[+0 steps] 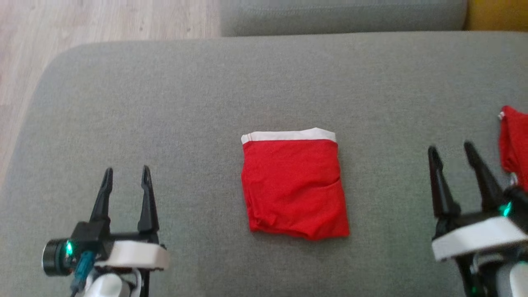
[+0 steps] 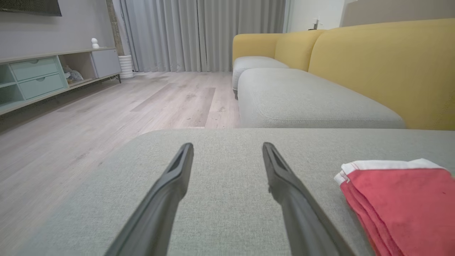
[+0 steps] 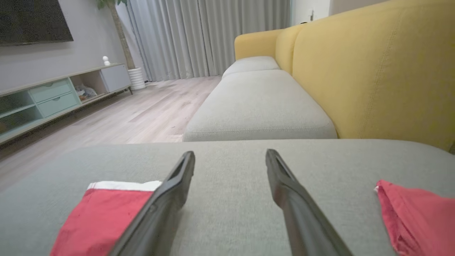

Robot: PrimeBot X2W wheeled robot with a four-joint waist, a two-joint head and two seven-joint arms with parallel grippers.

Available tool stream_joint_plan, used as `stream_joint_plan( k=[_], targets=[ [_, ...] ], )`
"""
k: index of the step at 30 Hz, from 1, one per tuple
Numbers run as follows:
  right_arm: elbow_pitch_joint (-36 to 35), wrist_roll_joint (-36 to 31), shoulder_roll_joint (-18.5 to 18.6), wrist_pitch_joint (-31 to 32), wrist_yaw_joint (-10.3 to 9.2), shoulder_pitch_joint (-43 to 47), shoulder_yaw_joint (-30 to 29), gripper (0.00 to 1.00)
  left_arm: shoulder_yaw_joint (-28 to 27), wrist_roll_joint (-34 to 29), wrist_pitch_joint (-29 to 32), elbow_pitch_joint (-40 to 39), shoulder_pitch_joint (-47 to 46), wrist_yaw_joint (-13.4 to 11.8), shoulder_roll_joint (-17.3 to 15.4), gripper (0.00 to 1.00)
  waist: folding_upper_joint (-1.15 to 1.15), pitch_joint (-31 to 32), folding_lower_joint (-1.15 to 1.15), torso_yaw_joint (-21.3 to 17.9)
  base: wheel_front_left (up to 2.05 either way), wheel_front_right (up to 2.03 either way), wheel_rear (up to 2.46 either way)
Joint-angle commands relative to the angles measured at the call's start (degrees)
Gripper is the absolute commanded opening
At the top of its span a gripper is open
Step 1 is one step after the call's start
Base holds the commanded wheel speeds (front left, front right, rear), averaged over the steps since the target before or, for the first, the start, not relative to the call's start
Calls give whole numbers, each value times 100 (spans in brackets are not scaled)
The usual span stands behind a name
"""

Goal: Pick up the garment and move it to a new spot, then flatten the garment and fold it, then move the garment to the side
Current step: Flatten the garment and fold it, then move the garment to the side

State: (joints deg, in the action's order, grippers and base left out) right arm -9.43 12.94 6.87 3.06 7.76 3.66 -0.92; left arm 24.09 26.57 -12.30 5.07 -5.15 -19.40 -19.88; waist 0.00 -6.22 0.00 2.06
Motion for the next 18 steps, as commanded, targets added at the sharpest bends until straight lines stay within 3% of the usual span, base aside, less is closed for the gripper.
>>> stream_joint_plan(
  k=[1, 7, 18],
  targets=[
    [-276, -38, -27, 42, -27, -8, 109, 100, -230, -39, 25, -203, -83, -35, -204, 100, 0, 101, 0, -46, 0, 0, 0],
    [-445, -96, -161, 247, -27, 531, 139, 100, -128, -27, 285, -403, 231, -29, -393, 100, 0, 369, 0, -105, 0, 0, 0],
    [-700, -213, -276, 429, -27, 908, 111, 100, -42, 42, 437, -525, 661, -136, -457, 100, 0, 665, 0, -136, 0, 0, 0]
  ],
)
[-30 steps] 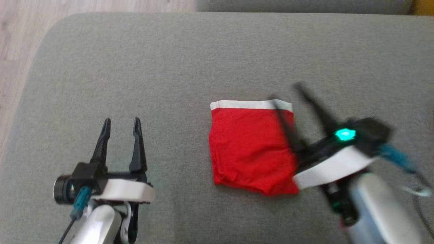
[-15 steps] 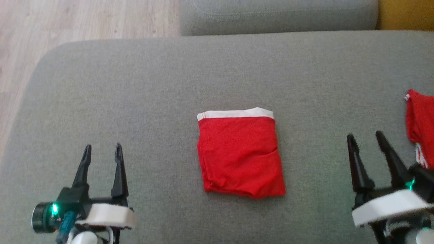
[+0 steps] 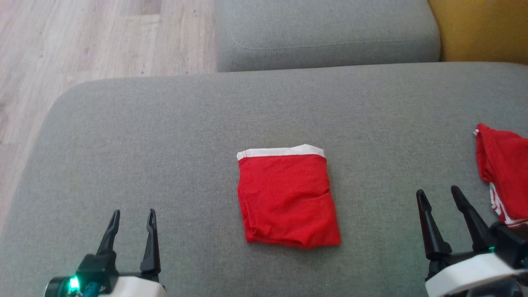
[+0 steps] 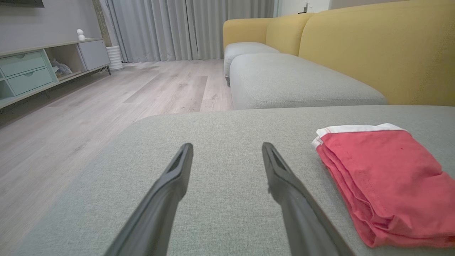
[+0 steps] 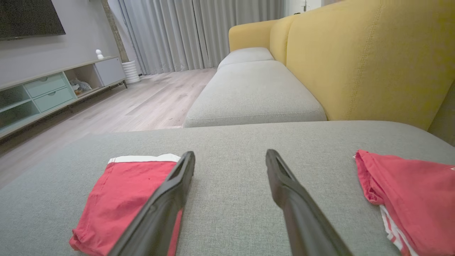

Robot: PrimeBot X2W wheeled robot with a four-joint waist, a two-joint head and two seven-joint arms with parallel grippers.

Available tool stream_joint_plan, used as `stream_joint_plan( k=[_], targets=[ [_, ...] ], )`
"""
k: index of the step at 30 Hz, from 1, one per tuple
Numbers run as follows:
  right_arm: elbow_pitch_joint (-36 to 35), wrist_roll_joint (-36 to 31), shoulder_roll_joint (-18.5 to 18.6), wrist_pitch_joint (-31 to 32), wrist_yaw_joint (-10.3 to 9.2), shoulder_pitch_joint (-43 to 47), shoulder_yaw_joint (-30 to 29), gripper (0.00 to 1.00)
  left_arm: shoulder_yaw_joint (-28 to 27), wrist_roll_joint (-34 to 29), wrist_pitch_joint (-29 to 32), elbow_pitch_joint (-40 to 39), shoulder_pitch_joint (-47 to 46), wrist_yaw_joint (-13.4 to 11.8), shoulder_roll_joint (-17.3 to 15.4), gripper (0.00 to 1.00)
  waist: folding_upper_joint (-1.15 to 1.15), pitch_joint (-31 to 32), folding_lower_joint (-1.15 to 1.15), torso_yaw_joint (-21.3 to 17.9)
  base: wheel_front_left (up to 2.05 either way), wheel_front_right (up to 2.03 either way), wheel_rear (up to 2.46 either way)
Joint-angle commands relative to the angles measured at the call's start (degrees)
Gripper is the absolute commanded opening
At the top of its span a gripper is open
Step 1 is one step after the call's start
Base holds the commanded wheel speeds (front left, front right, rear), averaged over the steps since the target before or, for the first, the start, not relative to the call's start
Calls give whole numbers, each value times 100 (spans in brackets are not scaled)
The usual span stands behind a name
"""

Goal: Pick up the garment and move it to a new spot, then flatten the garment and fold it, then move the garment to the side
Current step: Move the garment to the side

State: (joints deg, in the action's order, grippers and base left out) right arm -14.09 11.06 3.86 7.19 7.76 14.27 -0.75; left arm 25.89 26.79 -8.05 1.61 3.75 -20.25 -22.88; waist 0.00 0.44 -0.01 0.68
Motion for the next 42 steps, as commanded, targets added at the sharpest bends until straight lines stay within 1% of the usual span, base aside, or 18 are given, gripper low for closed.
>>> stream_joint_plan(
  k=[1, 17, 24, 28, 32, 37, 42],
  targets=[
    [-257, -34, 22, 30, -27, -149, 95, 100, -220, 24, 15, -180, -218, -56, -160, 100, 0, 5, 1, 1, 0, 0, 0],
    [-362, -48, -9, 117, -27, -186, 33, 100, -190, 22, 10, -168, -308, -95, -177, 100, 0, -31, 1, 32, 0, 0, 0],
    [-230, 36, 14, 228, -27, -326, 97, 100, -203, 3, -97, -201, -470, -69, -161, 100, 0, -214, 1, 106, 0, 0, 0],
    [271, 242, 144, 436, -27, -592, 299, 100, -156, -76, -222, -238, -767, -9, -84, 100, 0, -479, 1, 281, 0, 0, 0],
    [1111, 499, 265, 485, -27, -1065, 713, 100, -63, -145, -375, -151, -1153, 132, 71, 100, 0, -786, 1, 524, 0, 0, 0],
    [2253, 885, 233, 468, -27, -1801, 1186, 100, 1, -183, -533, 16, -1525, 255, 316, 100, 0, -1093, 1, 821, 0, 0, 0],
    [3270, 1191, 149, 655, -27, -2297, 1335, 100, 15, -254, -643, 152, -1671, 360, 486, 100, 0, -1206, 1, 1031, 0, 0, 0]
  ],
)
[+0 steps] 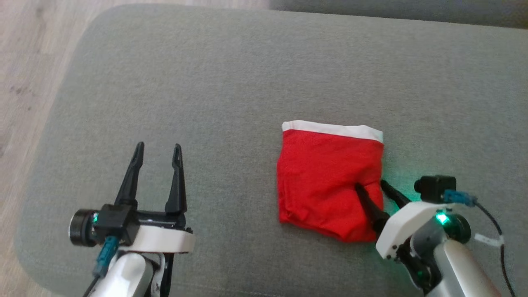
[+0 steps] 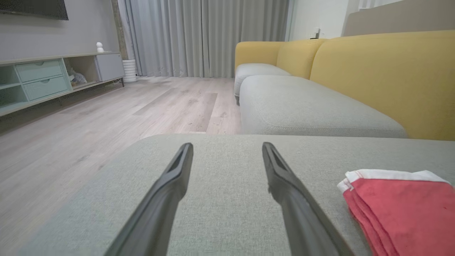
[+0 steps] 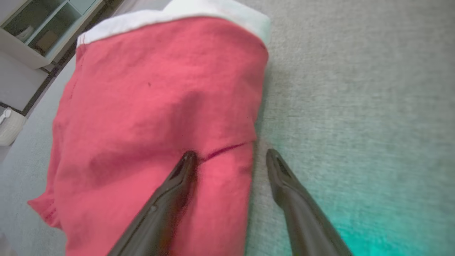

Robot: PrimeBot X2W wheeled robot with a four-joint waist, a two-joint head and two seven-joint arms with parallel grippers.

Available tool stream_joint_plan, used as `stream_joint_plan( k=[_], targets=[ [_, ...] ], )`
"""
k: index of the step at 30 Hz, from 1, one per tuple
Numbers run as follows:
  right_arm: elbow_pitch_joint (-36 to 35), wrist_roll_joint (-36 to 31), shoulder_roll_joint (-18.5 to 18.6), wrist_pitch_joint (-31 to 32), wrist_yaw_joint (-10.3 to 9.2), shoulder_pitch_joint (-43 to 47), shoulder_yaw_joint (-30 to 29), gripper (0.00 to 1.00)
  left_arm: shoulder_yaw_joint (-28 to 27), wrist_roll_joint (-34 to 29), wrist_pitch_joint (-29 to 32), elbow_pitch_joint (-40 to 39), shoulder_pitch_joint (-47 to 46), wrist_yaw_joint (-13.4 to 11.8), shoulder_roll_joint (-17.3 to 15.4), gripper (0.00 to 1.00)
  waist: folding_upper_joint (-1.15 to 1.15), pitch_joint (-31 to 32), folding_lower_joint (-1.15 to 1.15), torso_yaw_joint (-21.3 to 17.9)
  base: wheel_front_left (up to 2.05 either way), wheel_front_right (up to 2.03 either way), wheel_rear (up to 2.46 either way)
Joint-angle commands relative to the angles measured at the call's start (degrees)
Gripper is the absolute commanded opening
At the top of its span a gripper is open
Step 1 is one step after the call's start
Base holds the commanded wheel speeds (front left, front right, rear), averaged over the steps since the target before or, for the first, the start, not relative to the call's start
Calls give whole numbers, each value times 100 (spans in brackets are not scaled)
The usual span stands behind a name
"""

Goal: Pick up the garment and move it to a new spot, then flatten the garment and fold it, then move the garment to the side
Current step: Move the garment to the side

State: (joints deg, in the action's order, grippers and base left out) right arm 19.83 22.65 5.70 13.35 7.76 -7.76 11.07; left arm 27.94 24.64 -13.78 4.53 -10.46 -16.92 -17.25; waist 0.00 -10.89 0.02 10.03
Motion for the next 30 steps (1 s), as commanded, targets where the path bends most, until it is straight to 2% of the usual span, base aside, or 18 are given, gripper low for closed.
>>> stream_joint_plan(
  k=[1, 2, 3, 4, 5, 8, 11, 22, 23, 30],
  targets=[
    [43, 69, -43, 145, -27, -144, 177, 100, -195, -52, -82, -113, -261, 46, -51, 100, 0, -76, -2, 119, 0, 0, 0],
    [162, 102, -49, 211, -27, -190, 195, 100, -206, -62, -91, -88, -266, 63, -29, 100, 0, -75, -2, 134, 0, 0, 0],
    [239, 151, -58, 255, -27, -220, 223, 81, -221, -70, -98, -71, -267, 77, -7, 100, 0, -75, -2, 146, 0, 0, 0],
    [279, 157, -45, 266, -27, -249, 260, 34, -239, -80, -104, -57, -267, 91, 10, 100, 0, -78, -2, 153, 0, 0, 0],
    [276, 171, -36, 235, -27, -268, 278, 0, -259, -93, -109, -47, -263, 101, 23, 100, 0, -80, -2, 149, 0, 0, 0],
    [124, 49, 95, 47, -27, -311, 376, 0, -323, -129, -116, -47, -225, 118, 53, 100, 0, -75, -2, 32, 0, 0, 0],
    [-121, -172, 334, -102, -27, -305, 478, 0, -384, -163, -119, -79, -184, 151, 61, 100, 0, -79, -2, -257, 0, 0, 0],
    [-1093, -401, 1523, 121, -27, -188, 462, 0, -514, -299, -117, -294, -135, 209, -57, 100, 0, -302, -2, -2099, 0, 0, 0],
    [-1093, -401, 1523, 121, -27, -188, 462, 0, -514, -299, -117, -294, -135, 209, -57, 100, 0, -302, -2, -2099, 0, 0, 0],
    [-955, -224, 2380, 132, -27, -806, 468, 0, -380, -417, 24, -412, -411, 277, -126, 100, 0, -675, -2, -2831, 0, 0, 0]
  ],
)
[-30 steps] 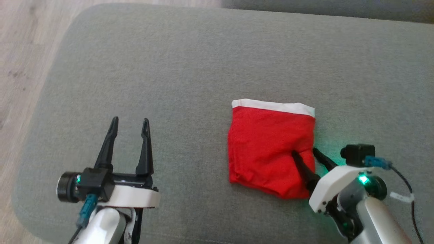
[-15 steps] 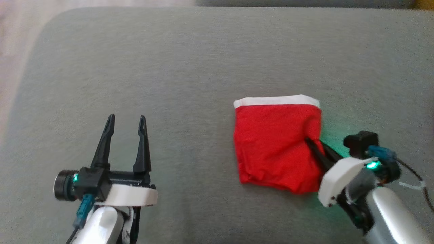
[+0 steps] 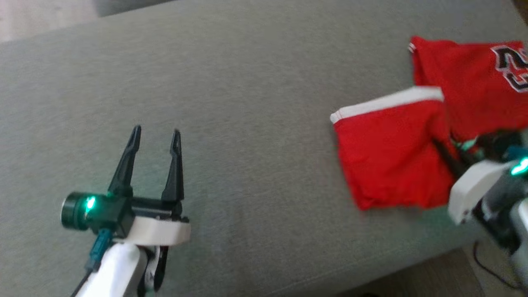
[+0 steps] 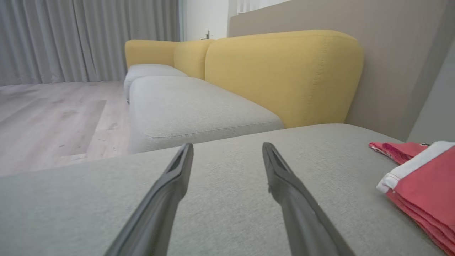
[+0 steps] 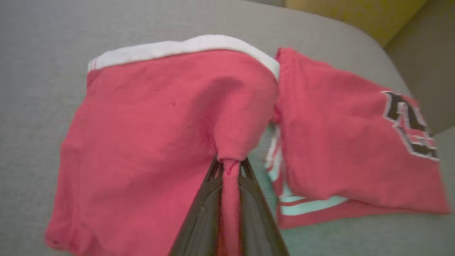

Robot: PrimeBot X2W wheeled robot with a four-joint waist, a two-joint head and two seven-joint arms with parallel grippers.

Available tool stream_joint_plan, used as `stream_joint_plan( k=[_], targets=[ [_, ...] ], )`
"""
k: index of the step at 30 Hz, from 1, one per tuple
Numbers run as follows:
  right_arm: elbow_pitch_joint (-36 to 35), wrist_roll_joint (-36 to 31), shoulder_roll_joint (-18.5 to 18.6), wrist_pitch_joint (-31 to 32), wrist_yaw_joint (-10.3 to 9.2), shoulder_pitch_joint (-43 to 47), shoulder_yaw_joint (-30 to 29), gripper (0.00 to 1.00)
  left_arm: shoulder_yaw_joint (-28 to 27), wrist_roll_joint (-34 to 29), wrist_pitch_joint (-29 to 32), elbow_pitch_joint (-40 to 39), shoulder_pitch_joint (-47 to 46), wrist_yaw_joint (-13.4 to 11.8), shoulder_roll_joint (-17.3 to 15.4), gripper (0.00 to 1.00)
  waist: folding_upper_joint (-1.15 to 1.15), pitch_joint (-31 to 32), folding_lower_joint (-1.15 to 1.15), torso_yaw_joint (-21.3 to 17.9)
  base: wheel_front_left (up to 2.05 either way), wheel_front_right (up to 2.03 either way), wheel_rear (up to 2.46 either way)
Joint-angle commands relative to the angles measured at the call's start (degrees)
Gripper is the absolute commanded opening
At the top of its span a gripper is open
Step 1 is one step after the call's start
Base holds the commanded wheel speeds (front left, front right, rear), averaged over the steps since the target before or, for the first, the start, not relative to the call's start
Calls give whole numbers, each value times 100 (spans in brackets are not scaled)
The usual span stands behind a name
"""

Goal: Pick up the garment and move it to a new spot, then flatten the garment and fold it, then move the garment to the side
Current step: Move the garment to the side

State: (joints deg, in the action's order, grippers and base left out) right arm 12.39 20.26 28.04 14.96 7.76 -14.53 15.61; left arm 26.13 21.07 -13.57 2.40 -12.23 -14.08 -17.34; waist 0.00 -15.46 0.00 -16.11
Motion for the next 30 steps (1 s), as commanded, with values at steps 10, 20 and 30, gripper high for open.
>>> stream_joint_plan(
  k=[10, 20, 30],
  targets=[
    [1035, 87, 1016, -422, -27, -1391, -753, 0, 83, -272, 123, -256, -893, 182, -55, 100, 0, -812, 0, 33, 0, 0, 0],
    [2384, -552, 1222, -1096, -27, -1765, -2026, 100, 217, -353, 25, -98, -1303, 314, 67, 100, 0, -1070, 0, 451, 0, 0, 0],
    [1932, -819, 549, -2308, -27, -1384, -2324, 100, 83, -237, -70, 96, -1013, 201, 60, 100, 0, -644, 0, 553, 0, 0, 0]
  ],
)
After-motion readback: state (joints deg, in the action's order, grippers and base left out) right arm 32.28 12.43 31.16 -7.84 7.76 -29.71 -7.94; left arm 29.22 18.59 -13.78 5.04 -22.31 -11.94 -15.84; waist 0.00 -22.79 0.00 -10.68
